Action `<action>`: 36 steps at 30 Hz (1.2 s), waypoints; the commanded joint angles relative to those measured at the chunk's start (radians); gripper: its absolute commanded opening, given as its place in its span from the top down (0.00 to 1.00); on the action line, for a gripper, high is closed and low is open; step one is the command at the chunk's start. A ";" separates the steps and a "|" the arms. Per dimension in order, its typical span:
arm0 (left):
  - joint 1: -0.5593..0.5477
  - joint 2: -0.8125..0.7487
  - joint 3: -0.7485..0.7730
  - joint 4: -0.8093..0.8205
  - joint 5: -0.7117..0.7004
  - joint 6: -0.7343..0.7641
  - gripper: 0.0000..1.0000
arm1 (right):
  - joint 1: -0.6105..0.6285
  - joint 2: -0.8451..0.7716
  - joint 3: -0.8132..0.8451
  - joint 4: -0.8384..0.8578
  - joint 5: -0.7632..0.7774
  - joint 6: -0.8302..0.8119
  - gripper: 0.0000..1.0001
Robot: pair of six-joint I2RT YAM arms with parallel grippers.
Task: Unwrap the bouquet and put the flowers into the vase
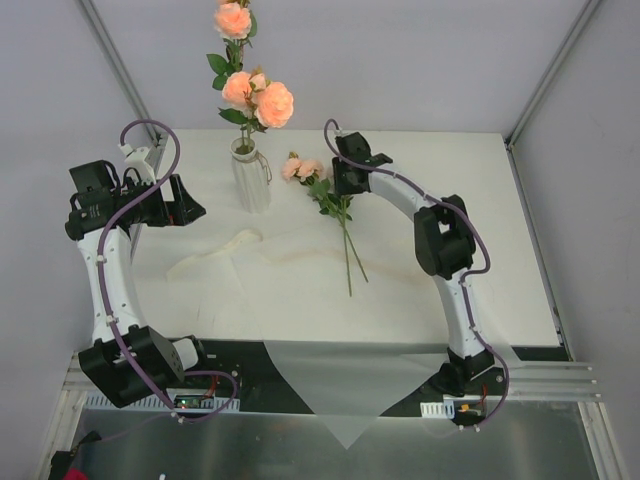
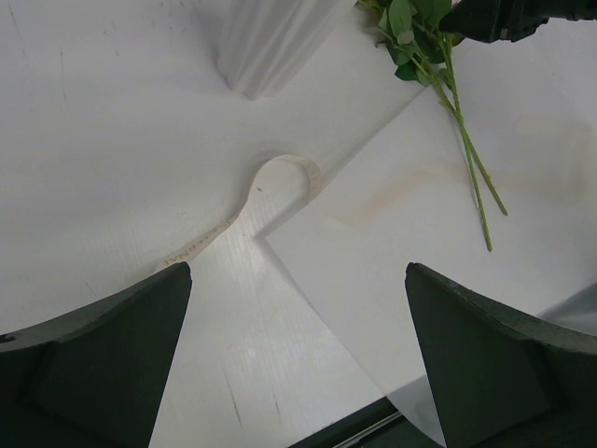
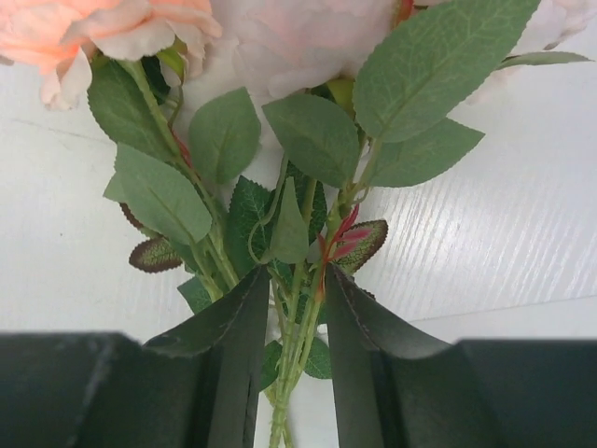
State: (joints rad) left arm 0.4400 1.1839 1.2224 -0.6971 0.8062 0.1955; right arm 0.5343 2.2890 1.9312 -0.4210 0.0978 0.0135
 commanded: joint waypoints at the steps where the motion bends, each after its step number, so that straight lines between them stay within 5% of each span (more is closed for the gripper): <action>1: 0.006 0.014 0.032 -0.012 0.008 0.015 0.01 | -0.003 0.029 0.087 -0.042 0.025 -0.007 0.66; 17: 0.008 0.020 0.023 -0.012 0.013 0.013 0.01 | -0.011 -0.016 0.012 -0.015 0.045 -0.066 0.61; 20: 0.008 0.014 0.023 -0.013 0.001 0.021 0.01 | -0.013 0.018 0.051 -0.022 0.033 -0.053 0.64; 27: 0.006 0.011 0.014 -0.013 -0.004 0.027 0.01 | -0.014 -0.035 -0.003 0.037 0.059 -0.056 0.88; 36: 0.008 0.010 0.006 -0.013 0.014 0.016 0.01 | -0.082 -0.244 -0.132 0.085 0.131 -0.089 0.92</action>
State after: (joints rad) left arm 0.4404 1.2087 1.2224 -0.6971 0.8005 0.2008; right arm 0.4984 2.2185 1.8462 -0.3882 0.1696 -0.0509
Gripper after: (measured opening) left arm 0.991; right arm 0.092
